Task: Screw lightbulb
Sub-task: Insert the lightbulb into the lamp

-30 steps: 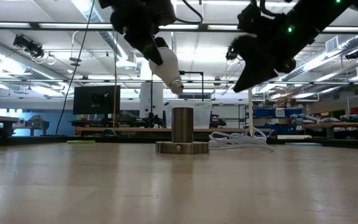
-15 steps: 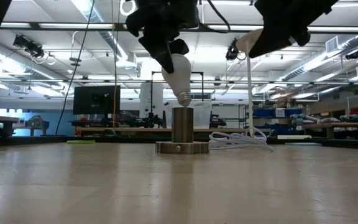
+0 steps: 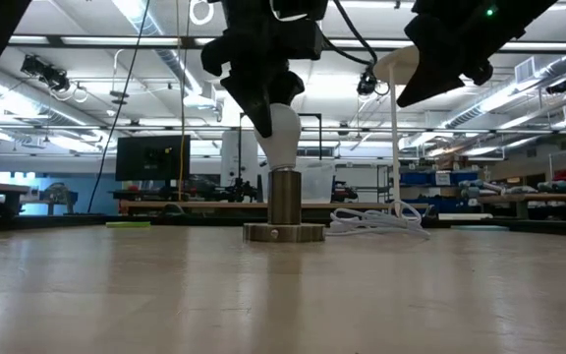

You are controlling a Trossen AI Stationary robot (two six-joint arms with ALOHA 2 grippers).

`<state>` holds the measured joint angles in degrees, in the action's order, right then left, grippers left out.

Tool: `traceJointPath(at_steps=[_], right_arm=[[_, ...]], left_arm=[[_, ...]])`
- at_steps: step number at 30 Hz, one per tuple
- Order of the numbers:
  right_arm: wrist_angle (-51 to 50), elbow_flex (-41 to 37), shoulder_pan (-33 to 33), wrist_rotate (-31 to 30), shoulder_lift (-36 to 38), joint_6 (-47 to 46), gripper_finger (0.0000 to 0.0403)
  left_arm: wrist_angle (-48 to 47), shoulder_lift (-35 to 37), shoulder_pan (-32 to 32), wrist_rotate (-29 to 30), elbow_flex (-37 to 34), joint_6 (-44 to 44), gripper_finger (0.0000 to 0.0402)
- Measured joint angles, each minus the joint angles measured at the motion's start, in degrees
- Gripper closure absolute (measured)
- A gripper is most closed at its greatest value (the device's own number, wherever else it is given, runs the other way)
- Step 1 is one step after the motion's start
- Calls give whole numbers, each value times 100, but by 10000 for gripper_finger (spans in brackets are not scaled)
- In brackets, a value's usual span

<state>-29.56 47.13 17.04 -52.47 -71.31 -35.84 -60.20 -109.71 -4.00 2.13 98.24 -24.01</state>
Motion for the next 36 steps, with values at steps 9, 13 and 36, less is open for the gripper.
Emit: traceJointPath(at_steps=[9, 13, 36], right_arm=[[42, 0, 0, 4, 0, 5, 394], [58, 0, -2, 7, 0, 5, 394], [78, 0, -2, 138, 0, 49, 394]], left_arm=[[-23, -39, 64, -18, 0, -10, 112], [-64, -39, 76, -13, 1, -13, 112], [187, -50, 277, 475, -2, -62, 95]])
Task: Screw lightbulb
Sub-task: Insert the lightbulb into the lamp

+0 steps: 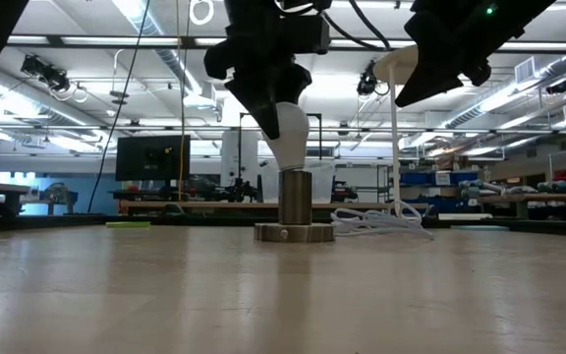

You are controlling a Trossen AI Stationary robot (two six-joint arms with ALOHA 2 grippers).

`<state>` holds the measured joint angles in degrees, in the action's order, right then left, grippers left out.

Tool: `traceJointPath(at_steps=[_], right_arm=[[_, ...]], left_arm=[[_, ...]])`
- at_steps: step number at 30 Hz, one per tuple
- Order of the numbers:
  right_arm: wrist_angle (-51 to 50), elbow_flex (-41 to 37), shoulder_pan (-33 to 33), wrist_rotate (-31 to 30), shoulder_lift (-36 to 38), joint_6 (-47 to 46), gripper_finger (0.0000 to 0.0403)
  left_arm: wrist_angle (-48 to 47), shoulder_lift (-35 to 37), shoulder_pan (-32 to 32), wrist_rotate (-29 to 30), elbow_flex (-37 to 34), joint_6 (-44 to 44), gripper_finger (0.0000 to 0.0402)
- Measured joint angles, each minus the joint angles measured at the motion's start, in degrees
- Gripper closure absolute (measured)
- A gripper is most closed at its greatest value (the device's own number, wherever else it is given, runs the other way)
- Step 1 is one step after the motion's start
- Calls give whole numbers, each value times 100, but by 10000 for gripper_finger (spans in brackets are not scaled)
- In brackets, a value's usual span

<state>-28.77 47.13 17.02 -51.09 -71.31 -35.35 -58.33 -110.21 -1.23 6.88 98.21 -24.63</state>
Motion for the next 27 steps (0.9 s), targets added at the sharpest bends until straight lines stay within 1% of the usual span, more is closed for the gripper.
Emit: traceJointPath(at_steps=[4, 14, 16, 20, 27], right_arm=[[2, 0, 0, 2, 0, 0, 394], [2, 0, 0, 32, 0, 0, 394], [2, 0, 0, 39, 0, 0, 394], [2, 0, 0, 41, 0, 0, 394], [19, 0, 0, 110, 0, 0, 394]], left_arm=[[-64, 1, 2, -318, 0, 80, 94], [119, 0, 13, -80, -4, 106, 94], [36, 1, 11, -252, -4, 109, 95], [-174, 2, 13, -797, -4, 175, 103], [-164, 2, 22, -895, -4, 278, 105]])
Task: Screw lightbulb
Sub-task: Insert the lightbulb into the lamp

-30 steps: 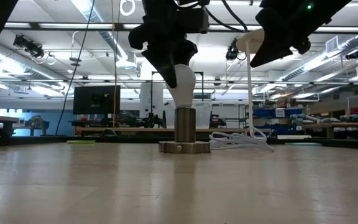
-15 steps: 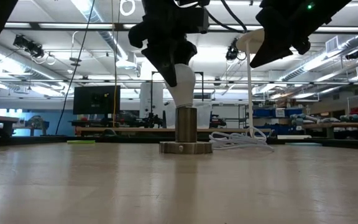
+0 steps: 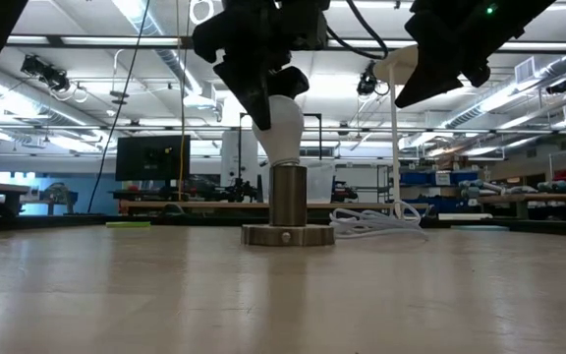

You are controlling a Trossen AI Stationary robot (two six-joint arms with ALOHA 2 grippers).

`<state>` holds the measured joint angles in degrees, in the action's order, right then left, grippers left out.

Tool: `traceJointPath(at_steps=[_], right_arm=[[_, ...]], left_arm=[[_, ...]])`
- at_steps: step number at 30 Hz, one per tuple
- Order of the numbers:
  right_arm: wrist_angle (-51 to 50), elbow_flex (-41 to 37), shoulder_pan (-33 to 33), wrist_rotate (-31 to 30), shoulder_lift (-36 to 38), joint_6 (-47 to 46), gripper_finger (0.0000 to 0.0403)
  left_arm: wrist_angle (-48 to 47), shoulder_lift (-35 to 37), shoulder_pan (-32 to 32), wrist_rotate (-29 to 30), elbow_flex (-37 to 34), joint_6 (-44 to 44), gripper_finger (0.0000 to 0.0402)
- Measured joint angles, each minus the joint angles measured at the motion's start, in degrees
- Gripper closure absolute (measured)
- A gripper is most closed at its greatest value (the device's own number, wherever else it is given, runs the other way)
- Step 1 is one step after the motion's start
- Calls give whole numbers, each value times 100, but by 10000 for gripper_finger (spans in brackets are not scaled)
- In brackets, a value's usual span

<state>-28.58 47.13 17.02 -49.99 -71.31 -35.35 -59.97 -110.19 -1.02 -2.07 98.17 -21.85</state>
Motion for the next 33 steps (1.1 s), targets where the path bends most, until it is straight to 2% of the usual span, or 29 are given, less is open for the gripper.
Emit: traceJointPath(at_steps=[6, 21, 33], right_arm=[[5, 0, 0, 21, 0, 0, 394], [136, 0, 0, 74, 0, 105, 394], [198, 0, 0, 118, 0, 153, 394]], left_arm=[[-16, 0, 2, 92, 0, 413, 104], [6, -2, 118, 215, 247, 457, 103], [-5, -2, 122, 212, 178, 429, 86]])
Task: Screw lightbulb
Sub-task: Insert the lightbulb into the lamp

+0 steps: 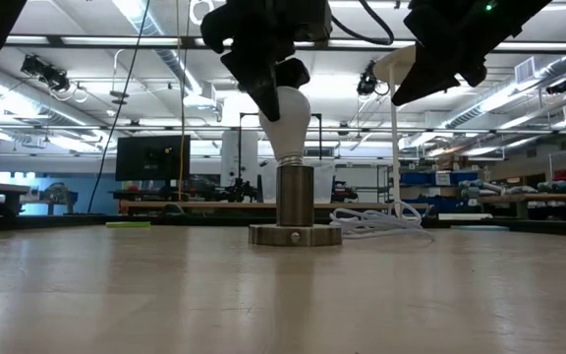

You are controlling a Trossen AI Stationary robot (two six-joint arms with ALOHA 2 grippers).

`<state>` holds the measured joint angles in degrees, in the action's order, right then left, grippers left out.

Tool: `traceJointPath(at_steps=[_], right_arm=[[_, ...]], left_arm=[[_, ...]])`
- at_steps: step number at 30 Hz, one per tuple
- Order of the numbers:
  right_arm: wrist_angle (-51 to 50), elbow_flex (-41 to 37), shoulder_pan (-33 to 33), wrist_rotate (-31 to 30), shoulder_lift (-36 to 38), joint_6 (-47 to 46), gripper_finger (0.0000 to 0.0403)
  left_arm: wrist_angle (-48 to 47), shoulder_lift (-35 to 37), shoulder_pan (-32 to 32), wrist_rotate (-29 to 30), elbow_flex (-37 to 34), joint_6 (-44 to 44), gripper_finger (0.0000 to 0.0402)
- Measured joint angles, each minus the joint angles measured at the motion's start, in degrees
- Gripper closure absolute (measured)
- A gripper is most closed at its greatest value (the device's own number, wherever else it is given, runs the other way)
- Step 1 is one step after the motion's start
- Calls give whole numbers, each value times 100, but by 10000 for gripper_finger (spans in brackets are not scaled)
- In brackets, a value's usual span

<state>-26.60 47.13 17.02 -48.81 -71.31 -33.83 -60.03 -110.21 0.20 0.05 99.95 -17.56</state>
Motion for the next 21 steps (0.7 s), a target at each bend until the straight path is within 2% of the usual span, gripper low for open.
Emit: traceJointPath(at_steps=[12, 21], right_arm=[[134, 0, 1, 55, 0, 142, 394], [130, 0, 0, 94, 0, 145, 394]], left_arm=[[214, 0, 20, 0, -163, -26, 100], [275, 0, 20, 96, -163, -1, 56]])
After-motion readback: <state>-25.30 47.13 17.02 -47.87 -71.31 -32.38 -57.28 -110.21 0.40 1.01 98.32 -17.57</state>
